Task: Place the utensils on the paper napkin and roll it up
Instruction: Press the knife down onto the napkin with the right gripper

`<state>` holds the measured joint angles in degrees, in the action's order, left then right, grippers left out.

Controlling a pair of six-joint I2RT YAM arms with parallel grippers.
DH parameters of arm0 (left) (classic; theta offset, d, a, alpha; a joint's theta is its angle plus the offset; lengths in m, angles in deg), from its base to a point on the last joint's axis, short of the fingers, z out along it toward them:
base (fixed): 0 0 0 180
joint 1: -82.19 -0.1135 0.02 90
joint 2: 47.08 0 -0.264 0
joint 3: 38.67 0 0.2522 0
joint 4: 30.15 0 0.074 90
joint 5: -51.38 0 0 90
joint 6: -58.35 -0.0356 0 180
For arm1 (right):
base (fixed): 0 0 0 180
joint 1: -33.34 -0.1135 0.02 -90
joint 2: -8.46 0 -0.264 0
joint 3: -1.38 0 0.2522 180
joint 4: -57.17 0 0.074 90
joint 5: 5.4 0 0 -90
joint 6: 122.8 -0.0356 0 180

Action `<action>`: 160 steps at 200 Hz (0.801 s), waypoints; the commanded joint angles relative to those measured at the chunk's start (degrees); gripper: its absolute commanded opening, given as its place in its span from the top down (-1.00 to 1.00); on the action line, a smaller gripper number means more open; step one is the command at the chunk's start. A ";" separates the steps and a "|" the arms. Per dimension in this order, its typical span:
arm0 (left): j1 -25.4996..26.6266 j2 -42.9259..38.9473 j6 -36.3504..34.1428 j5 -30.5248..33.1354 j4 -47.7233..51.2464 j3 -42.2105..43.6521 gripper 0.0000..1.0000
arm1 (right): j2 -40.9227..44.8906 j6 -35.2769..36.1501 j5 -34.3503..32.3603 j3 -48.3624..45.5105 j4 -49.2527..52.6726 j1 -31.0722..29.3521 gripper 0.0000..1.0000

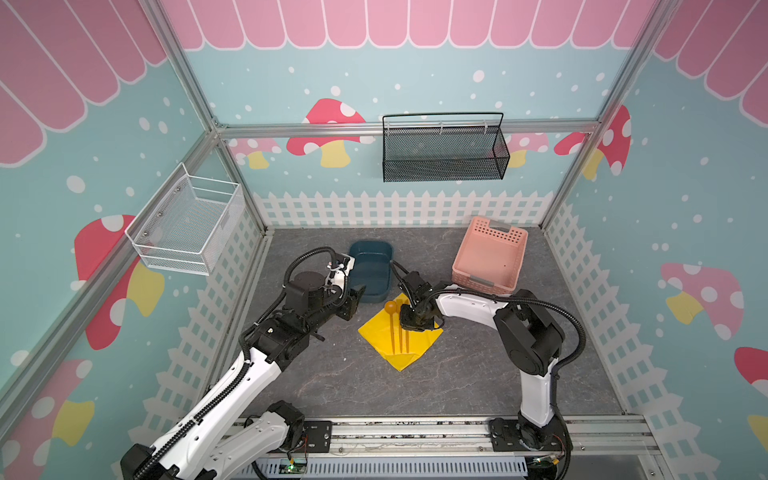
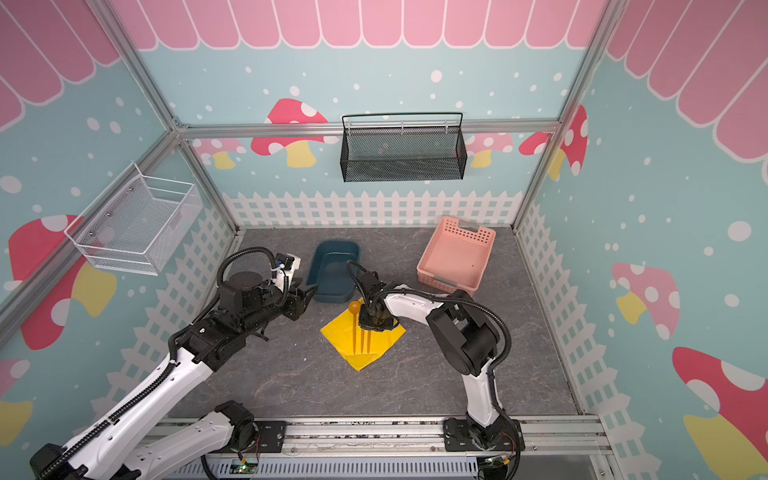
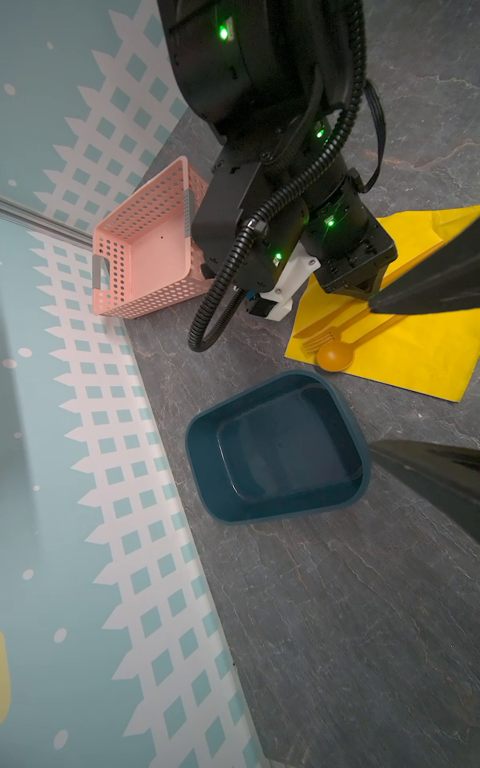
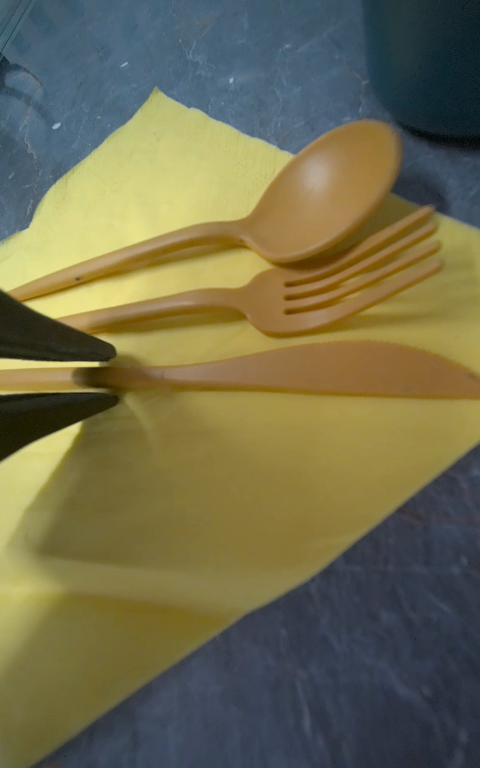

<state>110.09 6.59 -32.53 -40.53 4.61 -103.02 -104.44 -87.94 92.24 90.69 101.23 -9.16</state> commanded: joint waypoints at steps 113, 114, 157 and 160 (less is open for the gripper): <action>0.19 -0.41 -1.22 0.24 0.57 0.62 -0.01 | -0.01 -1.20 -0.34 0.48 1.24 -0.48 0.65; 0.21 -0.41 -1.22 0.24 0.60 0.64 -0.01 | 0.02 -1.20 -0.34 0.43 1.25 -0.48 0.65; 0.16 0.07 -1.25 0.24 0.54 0.49 -0.01 | 3.08 -0.74 -1.63 0.13 0.90 -0.52 0.54; 0.13 0.12 -1.23 0.29 0.54 0.49 -0.01 | 3.29 -0.64 -1.66 0.06 0.85 -0.48 0.54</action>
<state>110.09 6.59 -32.53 -40.53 4.61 -103.02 -104.18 -88.18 92.02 90.69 101.17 -9.16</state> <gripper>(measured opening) 0.505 0.222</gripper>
